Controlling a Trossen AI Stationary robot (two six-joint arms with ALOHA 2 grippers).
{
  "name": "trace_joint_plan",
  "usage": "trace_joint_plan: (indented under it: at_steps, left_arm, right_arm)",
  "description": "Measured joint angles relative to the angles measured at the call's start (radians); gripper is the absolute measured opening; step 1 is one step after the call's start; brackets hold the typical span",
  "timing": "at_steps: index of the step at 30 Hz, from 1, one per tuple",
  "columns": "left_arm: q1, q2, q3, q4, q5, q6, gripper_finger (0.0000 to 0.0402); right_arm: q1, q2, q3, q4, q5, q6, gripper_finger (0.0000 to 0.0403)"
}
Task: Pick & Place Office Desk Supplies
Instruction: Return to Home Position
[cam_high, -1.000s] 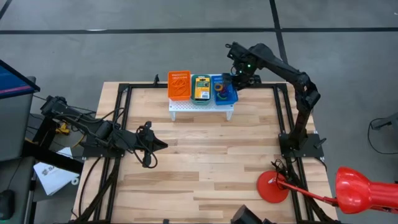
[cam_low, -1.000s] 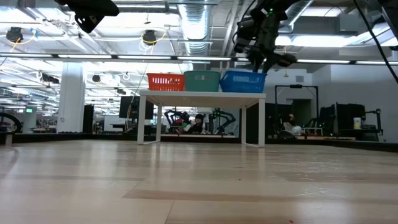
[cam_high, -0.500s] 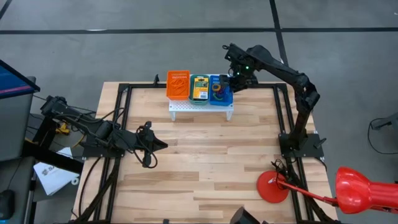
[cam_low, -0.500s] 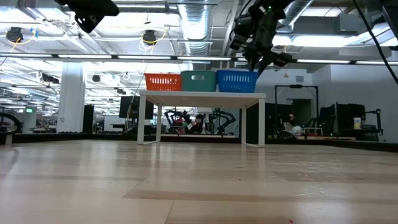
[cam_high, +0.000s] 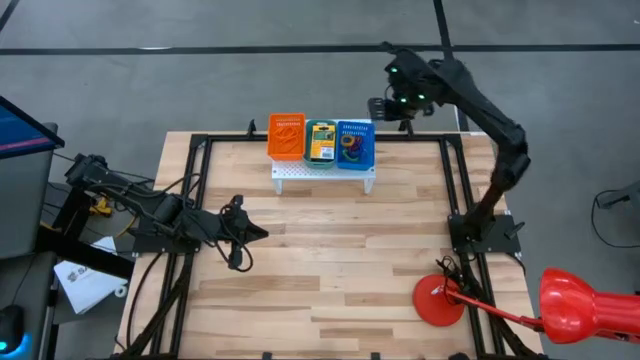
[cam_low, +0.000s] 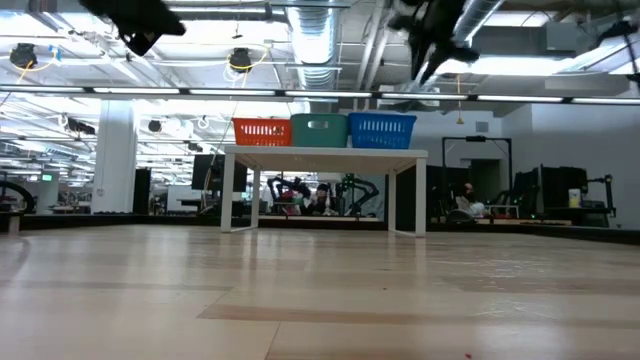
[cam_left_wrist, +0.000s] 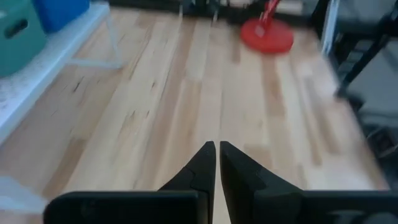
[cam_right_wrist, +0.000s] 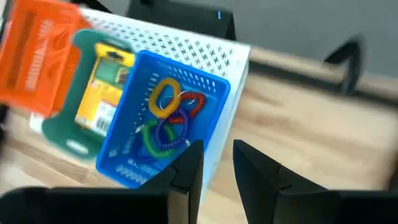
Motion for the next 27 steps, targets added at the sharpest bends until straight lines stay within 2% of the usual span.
trace_joint_plan:
  at_steps: [3,7,11,17,22,27]
  left_arm:
    - [-0.002,-0.018,-0.002,-0.101,-0.003,-0.007,0.0017]
    - [-0.018,-0.112,-0.060,-0.116,-0.061,-0.004,0.0017]
    - [-0.022,-0.313,-0.137,-0.103,-0.091,-0.011,0.0017]
    - [-0.035,-0.628,-0.282,-0.091,-0.045,0.006,0.0002]
    - [-0.022,-0.738,-0.377,0.098,0.036,0.179,0.0001]
    - [0.046,-0.702,-0.389,0.223,0.048,0.271,0.0001]
  right_arm:
    - [0.082,-0.072,0.000,-0.029,0.117,-0.078,0.0085]
    - [0.239,-0.156,0.000,-0.024,0.280,-0.091,0.0085]
    - [0.386,-0.220,0.000,-0.012,0.309,-0.084,0.0085]
    - [0.644,-0.271,-0.024,-0.026,0.420,-0.022,0.0082]
    - [0.794,-0.335,-0.209,0.032,0.491,0.071,0.0082]
    - [0.875,-0.417,-0.480,0.240,0.471,0.130,0.0082]
